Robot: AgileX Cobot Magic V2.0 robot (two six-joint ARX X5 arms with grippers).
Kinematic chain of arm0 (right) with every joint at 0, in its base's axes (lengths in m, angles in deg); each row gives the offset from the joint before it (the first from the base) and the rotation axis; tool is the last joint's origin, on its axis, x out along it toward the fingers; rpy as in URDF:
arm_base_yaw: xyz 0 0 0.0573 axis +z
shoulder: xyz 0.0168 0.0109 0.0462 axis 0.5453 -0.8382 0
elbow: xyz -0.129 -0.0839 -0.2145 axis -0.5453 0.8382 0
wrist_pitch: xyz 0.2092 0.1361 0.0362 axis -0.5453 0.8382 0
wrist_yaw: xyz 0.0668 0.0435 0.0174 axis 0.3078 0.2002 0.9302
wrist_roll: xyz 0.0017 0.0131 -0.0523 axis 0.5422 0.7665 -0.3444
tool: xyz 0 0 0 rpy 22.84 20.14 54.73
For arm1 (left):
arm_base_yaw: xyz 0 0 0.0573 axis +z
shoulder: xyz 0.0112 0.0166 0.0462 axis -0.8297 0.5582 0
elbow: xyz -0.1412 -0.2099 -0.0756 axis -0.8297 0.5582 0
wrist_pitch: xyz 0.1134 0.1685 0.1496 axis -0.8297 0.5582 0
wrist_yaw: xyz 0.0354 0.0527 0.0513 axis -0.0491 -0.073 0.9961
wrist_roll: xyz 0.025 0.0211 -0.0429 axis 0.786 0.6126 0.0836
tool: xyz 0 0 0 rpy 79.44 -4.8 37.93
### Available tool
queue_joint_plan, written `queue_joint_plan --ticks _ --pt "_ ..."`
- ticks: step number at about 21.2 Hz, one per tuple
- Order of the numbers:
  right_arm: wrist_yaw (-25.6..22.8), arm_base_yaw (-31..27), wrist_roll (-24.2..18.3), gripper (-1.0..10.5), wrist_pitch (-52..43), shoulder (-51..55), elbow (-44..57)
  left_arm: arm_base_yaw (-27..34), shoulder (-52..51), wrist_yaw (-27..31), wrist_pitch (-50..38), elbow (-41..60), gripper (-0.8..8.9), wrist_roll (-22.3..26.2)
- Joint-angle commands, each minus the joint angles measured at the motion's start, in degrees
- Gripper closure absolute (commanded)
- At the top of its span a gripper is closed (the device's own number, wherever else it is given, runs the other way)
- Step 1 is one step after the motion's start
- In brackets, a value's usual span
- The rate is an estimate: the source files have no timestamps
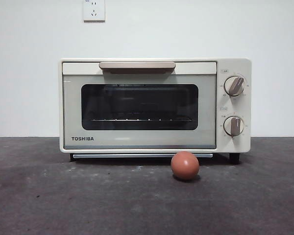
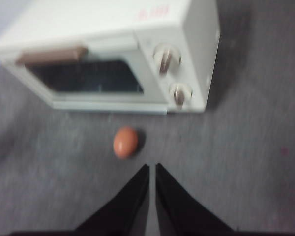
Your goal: Eggoven
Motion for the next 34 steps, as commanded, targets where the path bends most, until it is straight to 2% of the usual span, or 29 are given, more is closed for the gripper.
queue_joint_plan --ticks 1,5,12,13,16,18,23,26,34 --pt "1.22 0.44 -5.55 9.4 4.68 -2.91 -2.71 -1.01 1.49 -0.28 4.13 -2.71 8.06 6.19" --pt "1.46 2.38 -8.57 9.4 9.09 -5.75 -3.74 -3.17 2.6 -0.28 9.11 -3.89 8.06 9.27" --pt "1.49 6.38 -9.01 9.4 8.81 -6.51 -3.74 -4.94 2.69 -0.26 11.08 -3.89 8.06 10.03" --pt "1.64 6.78 -9.01 8.9 8.52 -6.51 -3.74 -4.94 2.69 -0.26 11.08 -3.89 8.06 10.03" --pt "3.32 7.15 -6.82 6.0 8.22 -6.54 -3.74 -4.94 2.67 -0.26 11.13 -3.89 8.06 10.03" --pt "7.98 7.15 -5.4 5.7 7.67 -7.45 -3.74 -4.94 2.69 -0.26 11.06 -3.89 8.06 10.03" --pt "8.41 8.85 -1.22 5.7 1.64 -13.16 -3.74 -4.94 2.69 -0.26 11.06 -3.89 8.06 10.01" --pt "5.57 13.88 2.4 5.7 -4.66 -19.08 -3.74 -4.94 2.69 -0.26 11.02 -3.89 8.06 10.01" --pt "-12.04 30.69 9.46 5.7 -20.98 -38.45 -3.74 -5.14 2.69 -0.26 10.67 -3.89 8.06 9.79"
